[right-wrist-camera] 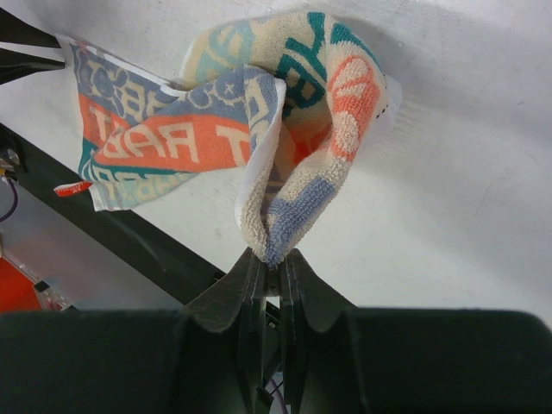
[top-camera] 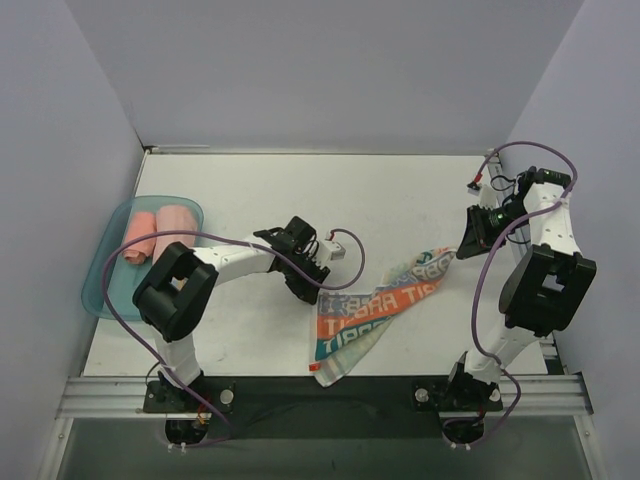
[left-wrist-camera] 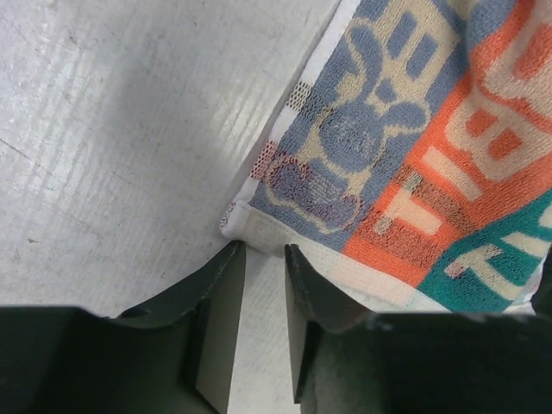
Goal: Roll the towels
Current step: Flatten the towel
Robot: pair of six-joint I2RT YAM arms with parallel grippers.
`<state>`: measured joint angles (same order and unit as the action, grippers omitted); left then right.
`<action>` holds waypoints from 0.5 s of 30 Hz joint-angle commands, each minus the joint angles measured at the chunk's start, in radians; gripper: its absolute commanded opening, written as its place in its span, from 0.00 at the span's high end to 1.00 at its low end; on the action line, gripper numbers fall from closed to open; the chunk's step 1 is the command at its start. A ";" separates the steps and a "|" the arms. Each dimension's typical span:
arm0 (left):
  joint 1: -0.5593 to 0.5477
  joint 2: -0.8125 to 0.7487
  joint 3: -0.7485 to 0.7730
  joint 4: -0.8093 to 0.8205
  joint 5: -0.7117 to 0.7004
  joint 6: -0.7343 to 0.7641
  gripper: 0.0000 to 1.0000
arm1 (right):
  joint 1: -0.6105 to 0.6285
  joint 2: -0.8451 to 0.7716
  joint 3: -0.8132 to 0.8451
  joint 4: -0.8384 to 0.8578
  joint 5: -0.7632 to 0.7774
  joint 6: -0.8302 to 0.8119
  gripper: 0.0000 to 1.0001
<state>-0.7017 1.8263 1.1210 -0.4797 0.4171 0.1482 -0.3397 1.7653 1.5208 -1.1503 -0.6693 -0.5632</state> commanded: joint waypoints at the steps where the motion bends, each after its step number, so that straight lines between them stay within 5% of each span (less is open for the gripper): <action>1: 0.002 0.037 0.019 0.059 -0.100 -0.038 0.61 | 0.001 -0.009 0.030 -0.075 -0.003 -0.020 1.00; 6: 0.008 0.005 0.022 0.059 -0.146 -0.033 0.47 | 0.001 -0.023 0.021 -0.077 -0.004 -0.023 1.00; 11: -0.013 0.022 0.042 0.058 -0.136 -0.042 0.47 | 0.001 -0.012 0.033 -0.075 -0.019 -0.015 1.00; 15: -0.024 0.047 0.033 0.050 -0.110 -0.052 0.57 | 0.001 -0.013 0.036 -0.075 -0.023 -0.012 1.00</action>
<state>-0.7120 1.8374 1.1488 -0.4347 0.3218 0.1066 -0.3397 1.7653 1.5253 -1.1606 -0.6701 -0.5735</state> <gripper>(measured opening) 0.463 0.087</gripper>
